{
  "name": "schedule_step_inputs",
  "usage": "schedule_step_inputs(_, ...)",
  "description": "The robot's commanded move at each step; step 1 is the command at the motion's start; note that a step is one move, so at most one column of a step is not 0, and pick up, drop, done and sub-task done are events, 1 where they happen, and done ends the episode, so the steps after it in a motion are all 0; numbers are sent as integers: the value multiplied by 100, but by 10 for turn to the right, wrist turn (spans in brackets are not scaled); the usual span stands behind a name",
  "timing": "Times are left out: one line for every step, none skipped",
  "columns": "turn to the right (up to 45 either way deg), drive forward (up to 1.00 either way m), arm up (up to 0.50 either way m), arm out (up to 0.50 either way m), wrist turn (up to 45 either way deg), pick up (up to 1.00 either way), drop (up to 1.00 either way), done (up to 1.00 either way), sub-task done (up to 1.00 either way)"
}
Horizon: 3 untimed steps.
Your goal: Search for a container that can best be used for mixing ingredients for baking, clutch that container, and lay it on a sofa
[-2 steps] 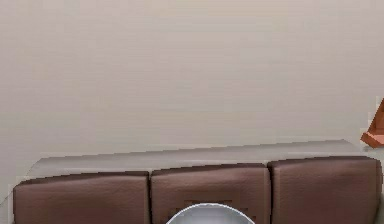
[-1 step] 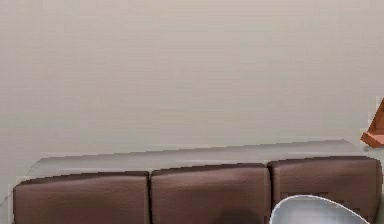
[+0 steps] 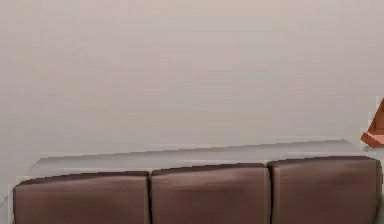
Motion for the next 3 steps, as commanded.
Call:
schedule_step_inputs(0,0,-32,0,0,0,0,0,0)
schedule_step_inputs(0,0,0,0,0,0,100,0,0)
schedule_step_inputs(0,0,10,0,0,0,0,0,0)
